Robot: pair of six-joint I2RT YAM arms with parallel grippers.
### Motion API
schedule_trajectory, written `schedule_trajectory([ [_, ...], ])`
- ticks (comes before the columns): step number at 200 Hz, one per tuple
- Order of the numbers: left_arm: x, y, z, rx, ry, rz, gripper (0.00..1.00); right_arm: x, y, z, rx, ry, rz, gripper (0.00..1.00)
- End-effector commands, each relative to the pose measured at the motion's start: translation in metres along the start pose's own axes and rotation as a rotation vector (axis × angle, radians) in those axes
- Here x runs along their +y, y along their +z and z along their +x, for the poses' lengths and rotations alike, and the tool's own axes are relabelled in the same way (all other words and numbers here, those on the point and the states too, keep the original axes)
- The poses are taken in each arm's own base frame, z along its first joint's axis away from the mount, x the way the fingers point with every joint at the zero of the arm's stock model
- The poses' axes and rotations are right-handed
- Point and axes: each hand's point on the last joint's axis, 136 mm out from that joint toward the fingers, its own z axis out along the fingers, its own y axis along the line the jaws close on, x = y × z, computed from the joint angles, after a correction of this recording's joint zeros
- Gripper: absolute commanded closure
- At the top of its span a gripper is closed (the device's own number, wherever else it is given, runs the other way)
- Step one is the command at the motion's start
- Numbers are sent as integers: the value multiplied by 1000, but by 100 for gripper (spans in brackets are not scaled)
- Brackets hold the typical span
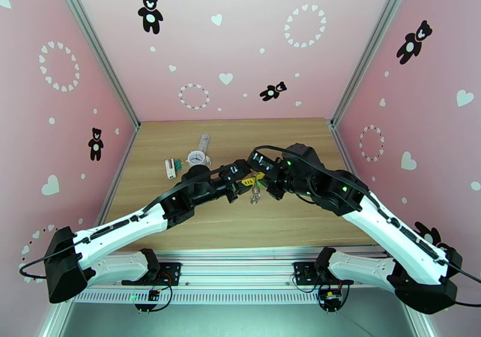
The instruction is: Remove the keys from the keyring
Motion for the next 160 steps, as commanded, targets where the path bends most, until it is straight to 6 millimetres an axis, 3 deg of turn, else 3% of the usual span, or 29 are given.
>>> schedule_trajectory([
  [1,-8,5,-7,2,13,39,73,-6,-17,-17,-69,11,22,100],
  [40,-12,6,-12,6,17,73,81,-4,-18,-16,-63,30,8,100],
  [87,-1,-1,-23,-42,50,2,100,-2,-26,-10,-59,138,-14,100],
  [109,0,-9,-38,-111,63,-7,100,-2,-32,-8,-67,237,-30,100],
  [160,-2,-16,-53,-204,102,-11,100,-4,-44,-1,-76,470,-92,100],
])
